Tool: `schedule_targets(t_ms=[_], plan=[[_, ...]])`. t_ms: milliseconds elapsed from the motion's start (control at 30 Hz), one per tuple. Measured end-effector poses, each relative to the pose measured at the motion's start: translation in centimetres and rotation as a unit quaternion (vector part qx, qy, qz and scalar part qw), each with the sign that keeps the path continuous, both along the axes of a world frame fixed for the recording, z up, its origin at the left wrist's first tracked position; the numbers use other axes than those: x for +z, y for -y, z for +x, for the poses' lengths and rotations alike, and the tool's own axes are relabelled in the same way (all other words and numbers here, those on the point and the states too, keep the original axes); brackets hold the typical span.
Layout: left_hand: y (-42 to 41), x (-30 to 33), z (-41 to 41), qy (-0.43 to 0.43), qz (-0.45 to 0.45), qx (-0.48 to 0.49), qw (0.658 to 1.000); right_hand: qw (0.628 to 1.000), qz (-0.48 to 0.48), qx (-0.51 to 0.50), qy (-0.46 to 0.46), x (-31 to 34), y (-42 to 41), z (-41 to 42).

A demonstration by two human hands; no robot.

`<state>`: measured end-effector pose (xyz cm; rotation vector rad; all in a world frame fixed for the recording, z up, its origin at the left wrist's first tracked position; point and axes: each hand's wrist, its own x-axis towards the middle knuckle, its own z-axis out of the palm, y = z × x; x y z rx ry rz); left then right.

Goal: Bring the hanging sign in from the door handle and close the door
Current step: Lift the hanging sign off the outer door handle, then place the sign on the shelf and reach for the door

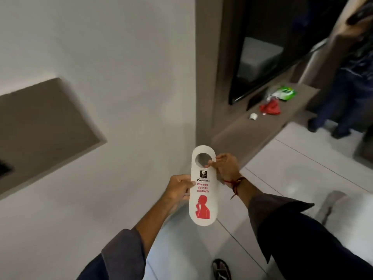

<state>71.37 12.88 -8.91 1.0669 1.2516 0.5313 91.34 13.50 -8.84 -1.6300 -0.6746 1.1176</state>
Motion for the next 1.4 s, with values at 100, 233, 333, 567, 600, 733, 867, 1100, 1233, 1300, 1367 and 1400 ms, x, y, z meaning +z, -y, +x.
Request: schedule_targets(t_ms=[100, 233, 333, 567, 600, 733, 867, 1100, 1233, 1300, 1367, 1400], plan=[[-3.5, -2.1, 7.1, -0.037, 0.005, 0.005, 0.999, 1.000, -0.003, -0.030, 0.002, -2.6, -1.9, 6.3], [-9.9, -5.7, 15.7, -0.084, 0.025, 0.038, 0.995, 0.995, 0.018, 0.064, 0.071, -7.8, -4.7, 13.8], [-14.2, -8.7, 20.2, -0.114, 0.040, 0.055, 0.991, 0.988, -0.007, 0.116, 0.098, -10.3, -7.3, 16.9], [-21.7, -15.7, 26.5, -0.202, 0.136, 0.017, 0.970, 0.939, -0.096, 0.210, 0.257, -16.7, -13.6, 20.9], [-22.0, -16.4, 26.8, -0.216, 0.147, 0.005, 0.965, 0.938, -0.104, 0.204, 0.260, -17.3, -13.8, 21.1], [-22.9, -18.3, 27.2, -0.263, 0.167, -0.032, 0.950, 0.900, -0.113, 0.237, 0.349, -18.9, -14.2, 21.8], [-23.6, -18.8, 27.1, -0.292, 0.161, -0.041, 0.942, 0.860, -0.148, 0.260, 0.414, -19.4, -14.8, 22.5], [-23.0, -18.6, 26.4, -0.337, 0.196, -0.108, 0.914, 0.831, -0.177, 0.282, 0.446, -18.9, -14.9, 22.3], [-22.5, -17.4, 24.3, -0.318, 0.225, -0.114, 0.914, 0.828, -0.169, 0.271, 0.460, -17.5, -14.1, 21.4], [-21.9, -15.8, 22.1, -0.325, 0.250, -0.106, 0.906, 0.819, -0.130, 0.264, 0.492, -15.8, -13.5, 19.6], [-21.2, -13.9, 19.7, -0.328, 0.287, -0.093, 0.895, 0.798, -0.083, 0.275, 0.530, -13.8, -13.2, 17.4], [-20.7, -12.7, 18.3, -0.323, 0.312, -0.084, 0.889, 0.786, -0.054, 0.288, 0.545, -12.7, -13.2, 15.9]])
